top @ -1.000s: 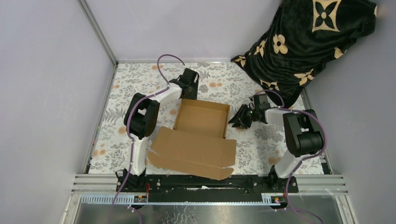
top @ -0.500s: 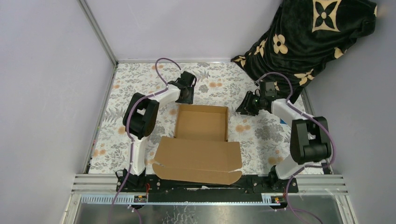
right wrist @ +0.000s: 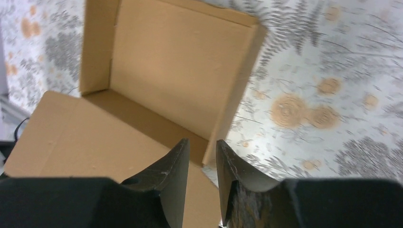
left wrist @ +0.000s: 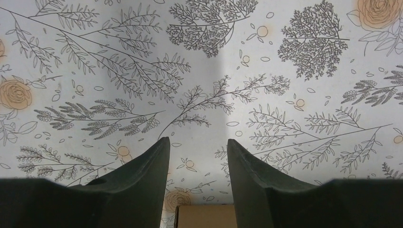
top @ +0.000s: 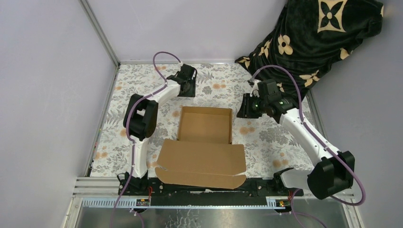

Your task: Fold the paper box

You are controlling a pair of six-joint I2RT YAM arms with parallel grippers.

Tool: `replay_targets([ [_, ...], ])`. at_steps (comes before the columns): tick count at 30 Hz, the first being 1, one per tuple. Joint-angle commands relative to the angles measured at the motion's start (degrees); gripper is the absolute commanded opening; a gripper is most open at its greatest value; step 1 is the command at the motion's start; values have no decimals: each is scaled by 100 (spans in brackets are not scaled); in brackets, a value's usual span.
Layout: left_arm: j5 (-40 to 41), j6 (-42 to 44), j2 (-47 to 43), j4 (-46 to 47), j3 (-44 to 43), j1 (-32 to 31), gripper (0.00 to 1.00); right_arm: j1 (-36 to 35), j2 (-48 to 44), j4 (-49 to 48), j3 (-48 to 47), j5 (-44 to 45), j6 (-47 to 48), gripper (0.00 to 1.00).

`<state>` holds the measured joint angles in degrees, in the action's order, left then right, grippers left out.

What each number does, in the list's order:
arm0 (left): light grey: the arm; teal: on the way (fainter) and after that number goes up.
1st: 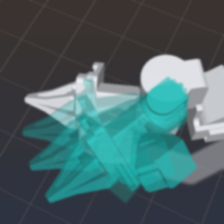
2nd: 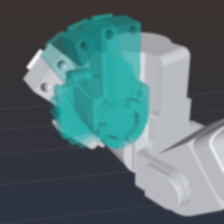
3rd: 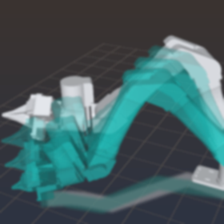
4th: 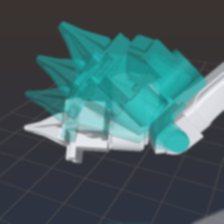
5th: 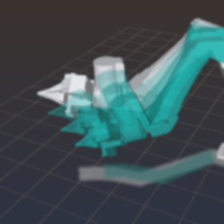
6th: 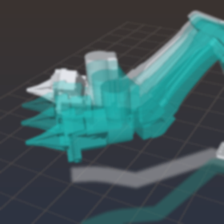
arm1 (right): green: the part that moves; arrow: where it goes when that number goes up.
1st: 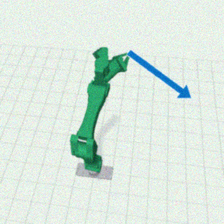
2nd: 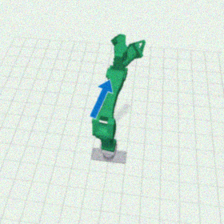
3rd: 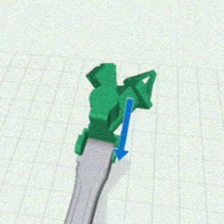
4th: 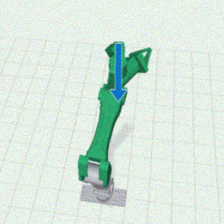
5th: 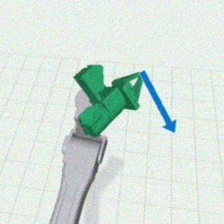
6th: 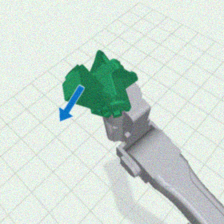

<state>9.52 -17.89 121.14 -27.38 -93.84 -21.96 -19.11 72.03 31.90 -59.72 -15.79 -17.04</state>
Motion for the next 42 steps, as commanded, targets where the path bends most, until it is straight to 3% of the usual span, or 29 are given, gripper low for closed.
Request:
replay_targets([
  [1, -118, 5, -1, -24, -17, 25, 55, -432, 627, 272, -520, -715, 101, 34],
  [9, -158, -43, -80, 124, 264, 41, 55, -730, 2358, 698, -1808, -577, 345, 29],
  [14, -202, -104, -210, 195, 454, 45, 55, -765, 3092, 874, -2296, 82, 406, 28],
  [31, -449, -405, -1047, 723, 1824, 6, 53, -767, 4943, 1882, -4537, 1102, 766, 25],
  [37, -414, -531, -1345, 848, 2231, -166, 53, -769, 5640, 2256, -5715, 1115, 838, 24],
  [42, -356, -670, -1564, 986, 2627, -377, 53, -782, 6648, 2857, -7537, 907, 929, 24],
])
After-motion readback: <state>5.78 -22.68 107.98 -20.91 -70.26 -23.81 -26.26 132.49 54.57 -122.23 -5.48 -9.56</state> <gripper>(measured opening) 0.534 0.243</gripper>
